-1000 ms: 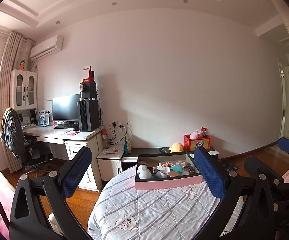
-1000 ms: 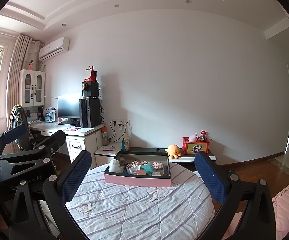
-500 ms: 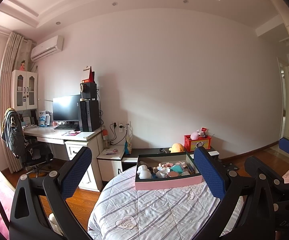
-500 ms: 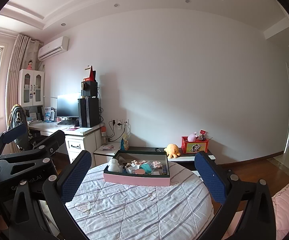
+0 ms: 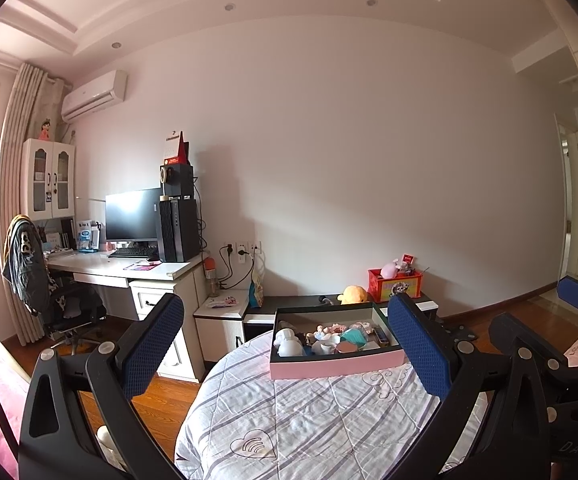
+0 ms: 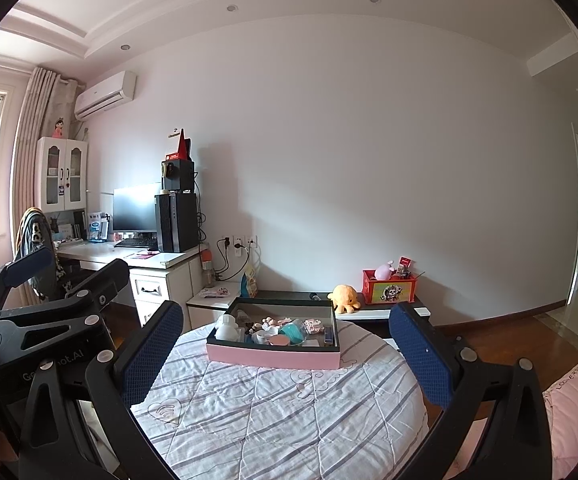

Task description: Organize rigid objects

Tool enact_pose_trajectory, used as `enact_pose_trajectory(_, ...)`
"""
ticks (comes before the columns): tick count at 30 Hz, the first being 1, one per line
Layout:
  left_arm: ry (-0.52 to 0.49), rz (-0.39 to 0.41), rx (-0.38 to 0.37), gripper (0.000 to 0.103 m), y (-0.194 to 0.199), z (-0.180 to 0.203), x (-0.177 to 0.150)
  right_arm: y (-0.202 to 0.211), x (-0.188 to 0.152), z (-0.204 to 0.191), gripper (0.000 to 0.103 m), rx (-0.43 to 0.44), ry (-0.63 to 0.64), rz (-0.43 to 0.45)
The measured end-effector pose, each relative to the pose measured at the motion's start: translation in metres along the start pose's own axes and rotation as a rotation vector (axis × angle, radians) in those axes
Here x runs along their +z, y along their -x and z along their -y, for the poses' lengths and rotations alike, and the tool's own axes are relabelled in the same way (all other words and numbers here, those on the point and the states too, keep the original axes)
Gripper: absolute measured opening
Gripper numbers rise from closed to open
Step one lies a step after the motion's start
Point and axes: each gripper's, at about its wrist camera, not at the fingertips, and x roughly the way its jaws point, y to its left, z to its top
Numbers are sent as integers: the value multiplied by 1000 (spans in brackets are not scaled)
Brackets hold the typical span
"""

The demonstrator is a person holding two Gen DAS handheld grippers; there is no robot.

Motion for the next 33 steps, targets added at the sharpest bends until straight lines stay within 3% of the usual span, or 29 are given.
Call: enact_pose_trajectory(33,-1,1,1,103,-2,0,-2,-1,1,0,103,0,-1,2)
